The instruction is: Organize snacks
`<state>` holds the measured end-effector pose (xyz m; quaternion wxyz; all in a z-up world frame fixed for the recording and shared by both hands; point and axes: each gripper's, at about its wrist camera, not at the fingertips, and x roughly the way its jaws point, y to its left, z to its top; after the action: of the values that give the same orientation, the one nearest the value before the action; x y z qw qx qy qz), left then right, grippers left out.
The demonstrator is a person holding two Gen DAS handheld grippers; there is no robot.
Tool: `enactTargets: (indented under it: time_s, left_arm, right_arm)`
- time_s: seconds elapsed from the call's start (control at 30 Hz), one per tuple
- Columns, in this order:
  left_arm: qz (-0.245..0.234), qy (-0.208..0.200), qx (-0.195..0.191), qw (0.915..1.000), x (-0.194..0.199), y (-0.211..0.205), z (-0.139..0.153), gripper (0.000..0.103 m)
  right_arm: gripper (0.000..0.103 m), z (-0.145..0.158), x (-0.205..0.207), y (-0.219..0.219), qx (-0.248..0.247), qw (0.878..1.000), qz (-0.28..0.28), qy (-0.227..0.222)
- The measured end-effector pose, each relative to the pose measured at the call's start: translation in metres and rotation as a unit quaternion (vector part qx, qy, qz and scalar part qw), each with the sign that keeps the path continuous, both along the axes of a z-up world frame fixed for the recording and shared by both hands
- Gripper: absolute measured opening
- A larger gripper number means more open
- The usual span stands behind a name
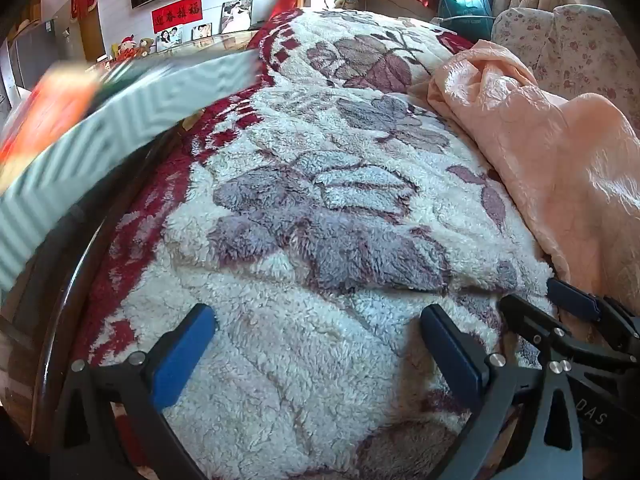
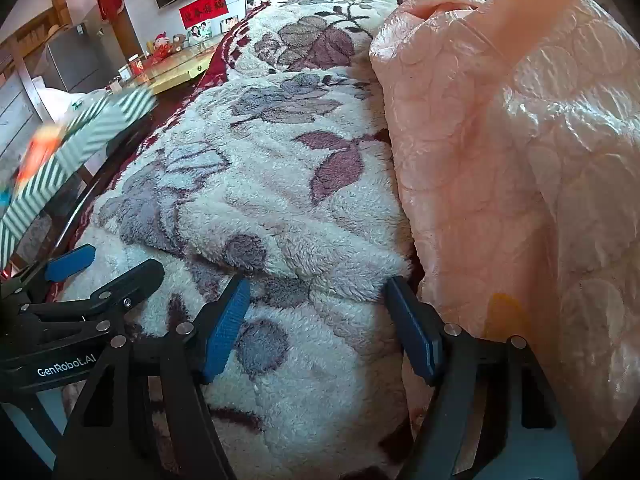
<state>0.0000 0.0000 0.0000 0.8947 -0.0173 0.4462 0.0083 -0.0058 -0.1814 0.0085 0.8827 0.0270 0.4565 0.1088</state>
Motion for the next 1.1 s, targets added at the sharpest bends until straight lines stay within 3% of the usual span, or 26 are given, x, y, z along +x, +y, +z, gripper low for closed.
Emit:
enactTargets:
  time_s: [1.1]
  left_arm:
    - [0.000, 0.000, 0.000, 1.0000, -0.0009, -0.0005, 0.0005, 0.103]
  right_arm:
    - [0.072, -0.0047, 0.0057, 0.0085, -0.001, 1.000, -0.001, 0.000]
